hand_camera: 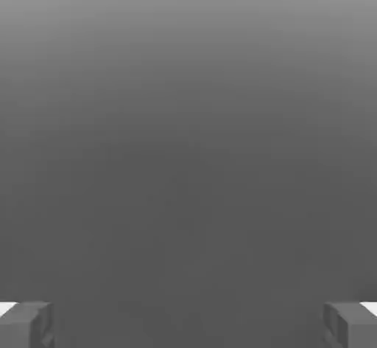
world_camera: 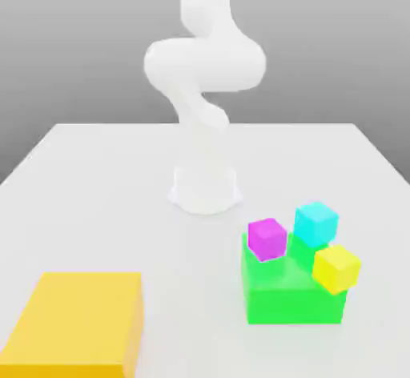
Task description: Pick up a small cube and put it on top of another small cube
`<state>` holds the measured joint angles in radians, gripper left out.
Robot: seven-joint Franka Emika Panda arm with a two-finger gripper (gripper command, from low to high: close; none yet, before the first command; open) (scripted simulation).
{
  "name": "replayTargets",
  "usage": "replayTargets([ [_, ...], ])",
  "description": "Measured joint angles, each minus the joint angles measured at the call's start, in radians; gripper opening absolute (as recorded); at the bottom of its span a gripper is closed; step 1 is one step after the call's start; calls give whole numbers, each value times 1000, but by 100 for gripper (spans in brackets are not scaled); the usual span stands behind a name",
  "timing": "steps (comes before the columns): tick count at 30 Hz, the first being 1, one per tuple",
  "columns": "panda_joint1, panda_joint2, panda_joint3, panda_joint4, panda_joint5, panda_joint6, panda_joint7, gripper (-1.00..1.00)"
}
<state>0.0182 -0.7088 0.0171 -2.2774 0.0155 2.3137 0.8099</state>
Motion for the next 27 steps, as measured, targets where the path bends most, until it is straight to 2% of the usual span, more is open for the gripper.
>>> replayTargets([
  [13,80,475,131,119,20,71,97,0],
  [19,142,695,188,172,-29,104,182,0],
  [27,250,992,207,245,-124,144,312,0],
])
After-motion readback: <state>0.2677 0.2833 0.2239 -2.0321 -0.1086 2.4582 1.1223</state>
